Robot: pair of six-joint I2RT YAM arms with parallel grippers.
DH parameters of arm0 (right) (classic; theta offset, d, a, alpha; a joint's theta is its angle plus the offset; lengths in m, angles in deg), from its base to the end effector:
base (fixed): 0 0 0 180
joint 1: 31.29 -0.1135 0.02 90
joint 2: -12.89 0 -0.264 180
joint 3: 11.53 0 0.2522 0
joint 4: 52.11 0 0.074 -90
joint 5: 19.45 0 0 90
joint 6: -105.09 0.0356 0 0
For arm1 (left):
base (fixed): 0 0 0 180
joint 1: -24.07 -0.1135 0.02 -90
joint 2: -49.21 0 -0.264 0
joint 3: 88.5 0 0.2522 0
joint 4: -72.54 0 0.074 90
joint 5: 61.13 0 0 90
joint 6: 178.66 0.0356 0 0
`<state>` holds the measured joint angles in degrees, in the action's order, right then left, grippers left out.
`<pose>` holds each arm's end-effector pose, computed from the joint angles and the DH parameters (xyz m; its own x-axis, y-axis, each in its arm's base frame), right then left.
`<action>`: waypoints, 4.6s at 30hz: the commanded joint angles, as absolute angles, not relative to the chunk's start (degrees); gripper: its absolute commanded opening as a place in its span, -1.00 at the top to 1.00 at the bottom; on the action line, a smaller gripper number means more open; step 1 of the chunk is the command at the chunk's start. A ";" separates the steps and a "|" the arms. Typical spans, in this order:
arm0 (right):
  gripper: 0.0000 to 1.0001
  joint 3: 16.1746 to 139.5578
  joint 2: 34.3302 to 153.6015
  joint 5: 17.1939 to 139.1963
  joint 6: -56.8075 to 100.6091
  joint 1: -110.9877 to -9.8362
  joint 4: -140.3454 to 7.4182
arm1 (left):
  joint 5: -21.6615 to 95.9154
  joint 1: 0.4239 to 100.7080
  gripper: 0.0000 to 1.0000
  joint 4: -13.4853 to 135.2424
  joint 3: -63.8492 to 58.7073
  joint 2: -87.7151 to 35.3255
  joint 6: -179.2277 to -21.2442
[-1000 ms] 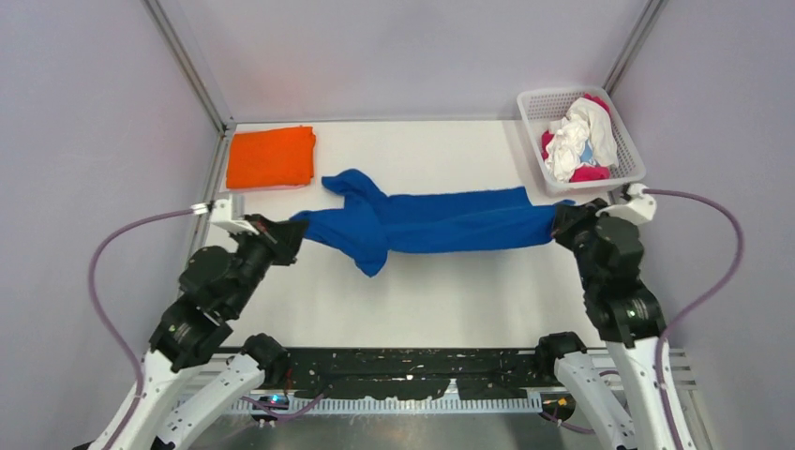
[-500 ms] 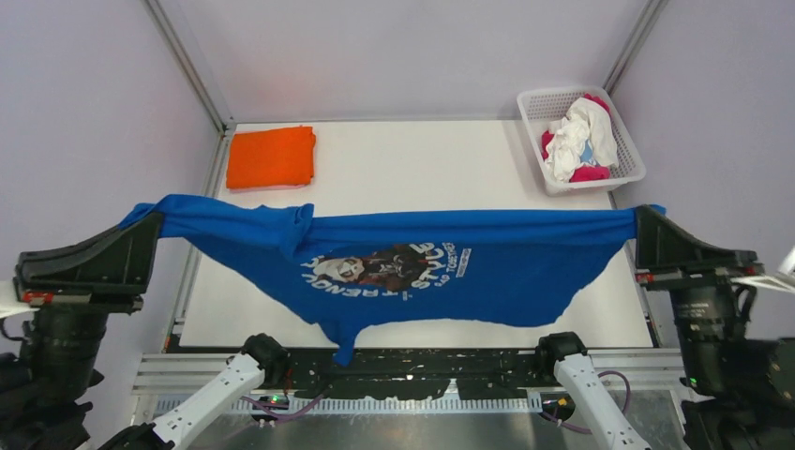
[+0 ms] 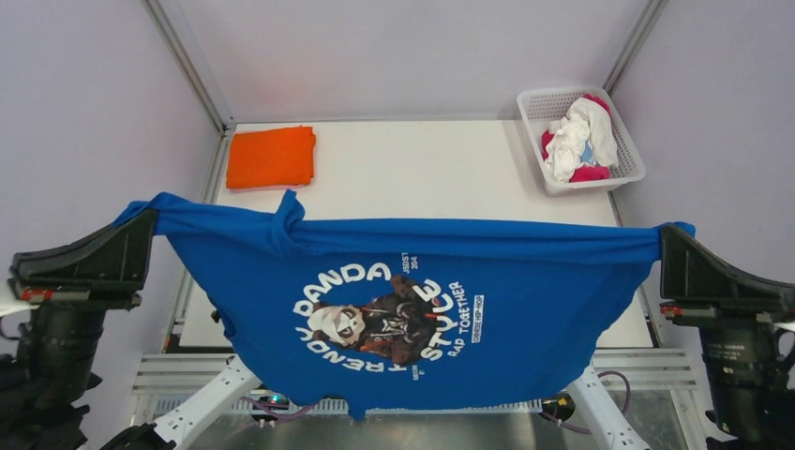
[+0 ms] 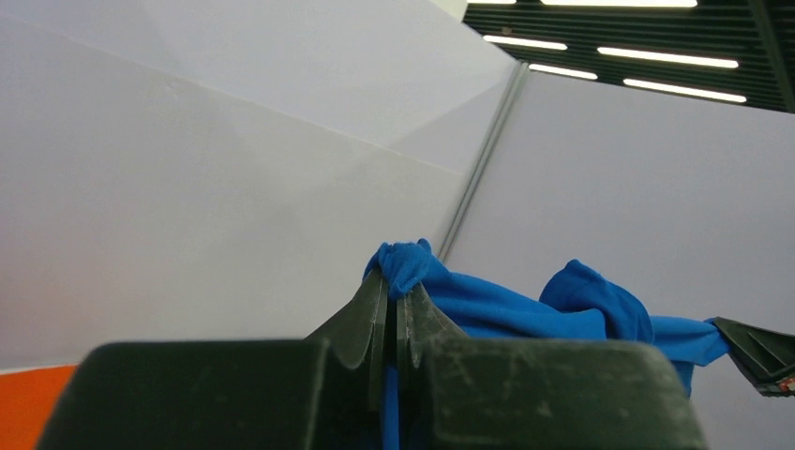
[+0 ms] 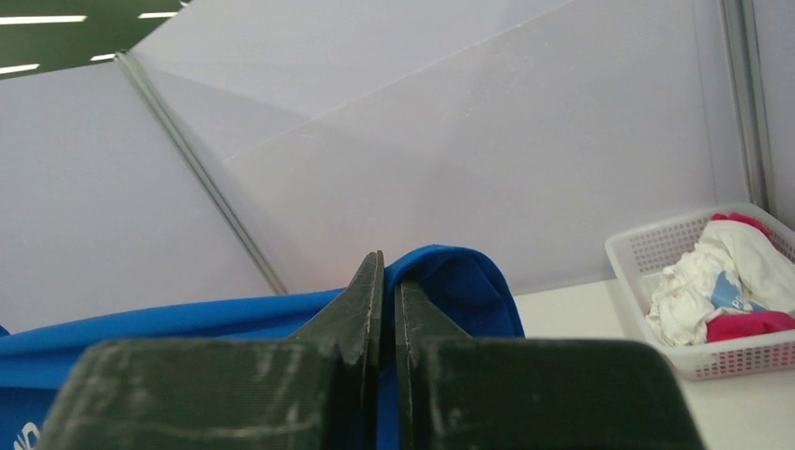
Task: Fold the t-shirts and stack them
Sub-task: Flatten out the tshirt
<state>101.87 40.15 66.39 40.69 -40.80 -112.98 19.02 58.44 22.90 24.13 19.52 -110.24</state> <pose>-0.0969 -0.0188 0.5328 0.3364 0.4933 -0.8022 -0.2722 0.8664 0.4187 -0.0685 0.0542 0.5544 0.2602 -0.6170 -0.7427 0.5742 0.7173 -0.3947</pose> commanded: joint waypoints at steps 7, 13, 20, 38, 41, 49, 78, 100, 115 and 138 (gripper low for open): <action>0.89 78.40 49.32 51.25 38.93 -40.59 -102.70 | -20.55 56.96 0.98 38.35 0.68 3.80 -103.70; 0.89 60.09 65.89 40.88 40.54 -40.41 -89.82 | -1.03 44.10 0.68 33.85 -0.39 -24.38 -112.53; -0.53 61.80 95.10 44.89 39.73 -39.21 -76.99 | 13.02 41.12 -0.93 33.12 8.08 -47.25 -113.85; -0.91 49.91 87.35 62.19 42.61 -39.17 -78.19 | 33.88 41.03 -0.99 35.72 -3.72 -43.71 -119.29; -0.91 48.78 89.14 66.16 42.85 -39.19 -77.56 | 35.83 41.04 -0.99 35.98 -6.13 -44.71 -119.95; -0.91 52.68 99.92 69.60 42.24 -39.17 -77.36 | 35.21 40.88 -0.99 35.99 -6.74 -50.54 -121.17; -0.91 98.65 137.42 74.02 37.62 -38.07 -87.65 | 35.21 31.71 -0.99 27.35 21.81 -73.54 -131.74; -0.91 52.35 91.21 49.90 48.12 -68.99 -100.47 | 38.39 41.64 -0.99 40.45 -22.34 -35.74 -129.14; -0.91 47.58 92.60 40.01 61.10 -71.96 -114.90 | 35.58 41.73 -0.99 41.36 -26.58 -39.27 -128.39; -0.91 49.32 90.66 31.80 78.82 -70.93 -140.41 | 31.38 40.77 -0.99 39.14 -26.83 -37.46 -127.68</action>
